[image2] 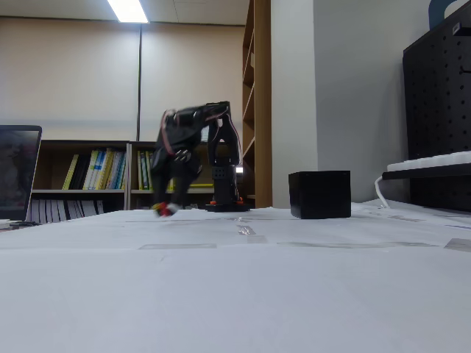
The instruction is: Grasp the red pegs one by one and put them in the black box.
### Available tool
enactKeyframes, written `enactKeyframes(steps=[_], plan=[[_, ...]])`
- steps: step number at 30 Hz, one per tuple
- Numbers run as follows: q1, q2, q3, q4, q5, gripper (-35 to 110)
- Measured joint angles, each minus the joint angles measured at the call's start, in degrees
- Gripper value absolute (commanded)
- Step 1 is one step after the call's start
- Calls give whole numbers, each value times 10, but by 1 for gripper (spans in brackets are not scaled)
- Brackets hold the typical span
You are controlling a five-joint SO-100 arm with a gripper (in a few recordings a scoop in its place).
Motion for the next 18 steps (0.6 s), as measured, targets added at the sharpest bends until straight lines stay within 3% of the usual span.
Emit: enactKeyframes(steps=[3,7,13,18], plan=[[-78,-48,62,170,-65,0],[-201,-128,86,229,-159,0],[-410,-159,90,208,-308,0],[-520,-159,28,112,-379,0]])
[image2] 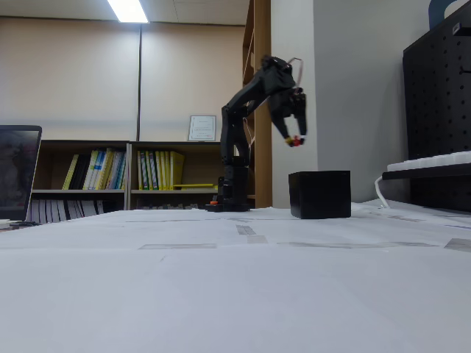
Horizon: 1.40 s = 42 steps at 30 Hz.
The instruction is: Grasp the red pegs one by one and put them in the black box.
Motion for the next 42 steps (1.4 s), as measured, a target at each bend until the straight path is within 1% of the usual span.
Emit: enactKeyframes(steps=[3,6,16,20,23,28,32,35,39,41,42], plan=[[-19,17,-40,-80,-17,0],[-23,45,-59,-131,-22,0],[-22,81,-148,-187,-8,0],[-21,81,-170,-199,-8,6],[-21,81,-173,-196,2,15],[-11,71,-157,-172,3,23],[21,36,-76,-110,5,28],[47,0,0,-59,24,28],[119,-86,28,4,76,28],[181,-146,-20,1,124,28],[217,-185,-67,-17,149,28]])
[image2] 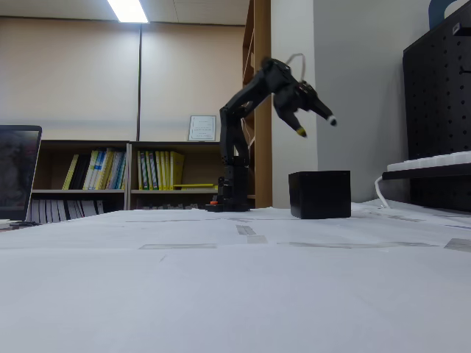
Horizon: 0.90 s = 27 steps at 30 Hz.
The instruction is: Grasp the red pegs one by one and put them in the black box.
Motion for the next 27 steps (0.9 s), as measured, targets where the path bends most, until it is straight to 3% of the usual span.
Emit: enactKeyframes(steps=[2,5,15,21,27], plan=[[72,-84,-133,-57,61,24],[153,-224,-333,-140,145,1],[241,-552,-797,-298,221,0],[254,-611,-926,-336,224,0],[231,-639,-939,-293,209,0]])
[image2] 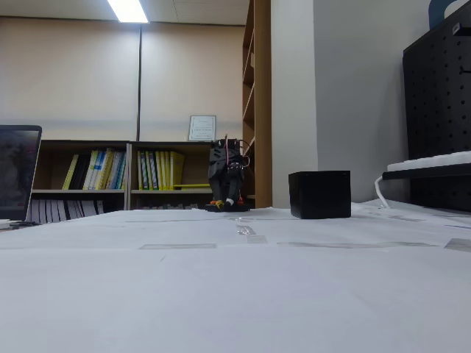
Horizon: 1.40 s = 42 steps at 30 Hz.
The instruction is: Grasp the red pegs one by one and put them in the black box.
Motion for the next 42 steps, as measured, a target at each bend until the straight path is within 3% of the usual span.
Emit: enactKeyframes(steps=[12,42], plan=[[-22,-54,0,152,-18,0],[-22,-61,0,161,-21,0]])
